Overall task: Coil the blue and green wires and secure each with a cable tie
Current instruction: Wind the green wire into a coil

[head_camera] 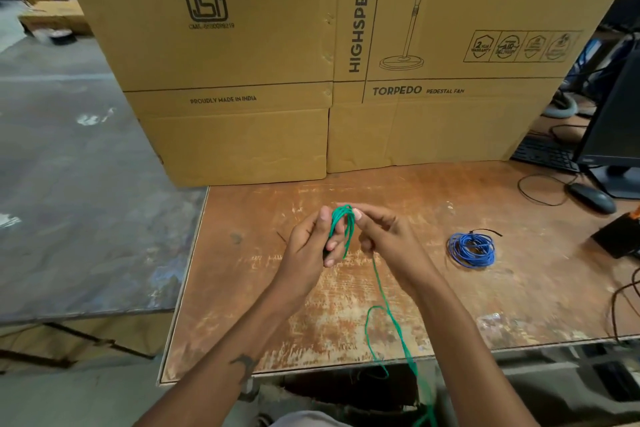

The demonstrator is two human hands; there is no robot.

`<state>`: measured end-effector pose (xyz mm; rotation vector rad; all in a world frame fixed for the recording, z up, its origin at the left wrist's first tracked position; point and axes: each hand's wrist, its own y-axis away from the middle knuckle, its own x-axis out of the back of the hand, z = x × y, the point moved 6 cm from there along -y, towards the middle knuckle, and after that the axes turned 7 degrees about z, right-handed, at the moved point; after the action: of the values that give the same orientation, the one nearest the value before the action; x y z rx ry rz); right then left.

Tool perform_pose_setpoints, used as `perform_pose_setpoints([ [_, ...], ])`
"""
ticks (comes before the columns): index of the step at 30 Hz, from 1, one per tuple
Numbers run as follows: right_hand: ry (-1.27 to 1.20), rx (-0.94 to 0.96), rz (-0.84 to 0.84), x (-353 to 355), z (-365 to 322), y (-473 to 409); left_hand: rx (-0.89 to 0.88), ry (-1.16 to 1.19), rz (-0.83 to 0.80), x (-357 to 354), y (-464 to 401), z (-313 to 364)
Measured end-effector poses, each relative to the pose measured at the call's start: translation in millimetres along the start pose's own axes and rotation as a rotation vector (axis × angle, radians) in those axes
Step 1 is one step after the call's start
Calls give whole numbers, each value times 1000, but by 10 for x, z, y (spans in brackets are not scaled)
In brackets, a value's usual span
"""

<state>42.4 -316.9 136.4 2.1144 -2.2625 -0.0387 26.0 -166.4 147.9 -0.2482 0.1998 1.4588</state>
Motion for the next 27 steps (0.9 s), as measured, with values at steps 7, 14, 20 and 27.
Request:
perform_pose_setpoints([
  [7,308,62,-57,-208,352,333,131,506,114,-41,-182,183],
  [14,697,194,-144,-399,279,709,95,622,273,38,-427,213],
  [20,787,343,-232,-440,105,868,12,646,556,305,-668,244],
  [27,865,447,-119,-388,-80,720,-320,6,536,277,-509,245],
])
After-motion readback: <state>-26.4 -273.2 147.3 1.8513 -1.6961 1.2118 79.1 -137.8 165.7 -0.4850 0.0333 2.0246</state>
